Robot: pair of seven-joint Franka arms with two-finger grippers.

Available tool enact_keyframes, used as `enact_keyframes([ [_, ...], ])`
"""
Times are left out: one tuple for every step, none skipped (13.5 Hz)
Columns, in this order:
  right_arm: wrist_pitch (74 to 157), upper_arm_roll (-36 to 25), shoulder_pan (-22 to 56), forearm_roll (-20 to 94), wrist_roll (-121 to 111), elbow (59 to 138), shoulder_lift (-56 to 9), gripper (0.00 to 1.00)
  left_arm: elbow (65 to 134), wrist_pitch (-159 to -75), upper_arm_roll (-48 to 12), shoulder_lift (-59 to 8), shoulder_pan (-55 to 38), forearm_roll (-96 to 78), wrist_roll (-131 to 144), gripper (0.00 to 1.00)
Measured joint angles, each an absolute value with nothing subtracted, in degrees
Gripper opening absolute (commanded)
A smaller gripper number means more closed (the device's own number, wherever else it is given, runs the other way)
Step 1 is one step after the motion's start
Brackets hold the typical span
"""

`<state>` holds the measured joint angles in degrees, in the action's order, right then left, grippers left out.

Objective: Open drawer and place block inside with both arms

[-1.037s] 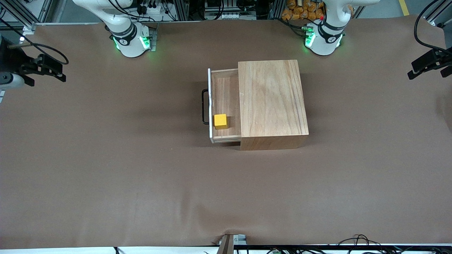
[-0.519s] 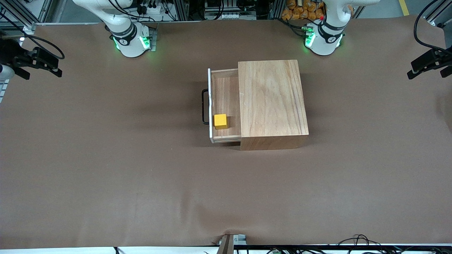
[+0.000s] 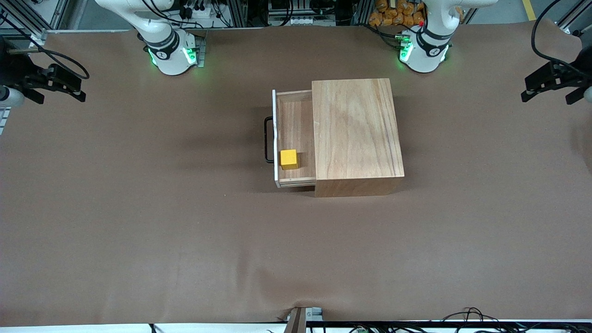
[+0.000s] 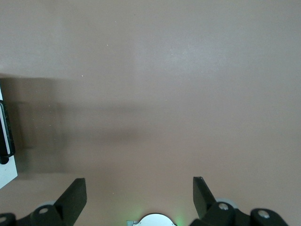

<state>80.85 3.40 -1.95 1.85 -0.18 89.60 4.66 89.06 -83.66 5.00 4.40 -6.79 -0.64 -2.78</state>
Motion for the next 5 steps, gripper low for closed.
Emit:
enact_keyframes([
  [80.9,3.4,-2.0,1.8,-0.2,89.6,4.7,1.0,89.1,-83.7,4.1,4.4,-6.8,-0.6,-2.7,1.0],
  [80.9,3.4,-2.0,1.8,-0.2,89.6,4.7,1.0,89.0,-83.7,3.5,4.4,-6.9,-0.6,-2.6,1.0],
  [80.9,3.4,-2.0,1.8,-0.2,89.6,4.6,1.0,88.9,-83.7,3.2,4.4,-6.9,-0.6,-2.5,1.0],
  [80.9,3.4,-2.0,1.8,-0.2,89.6,4.6,1.0,88.8,-83.7,3.2,4.4,-6.8,-0.6,-2.5,1.0],
  [80.9,3.4,-2.0,1.8,-0.2,89.6,4.6,1.0,88.5,-83.7,3.3,4.4,-6.8,-0.6,-2.5,1.0],
])
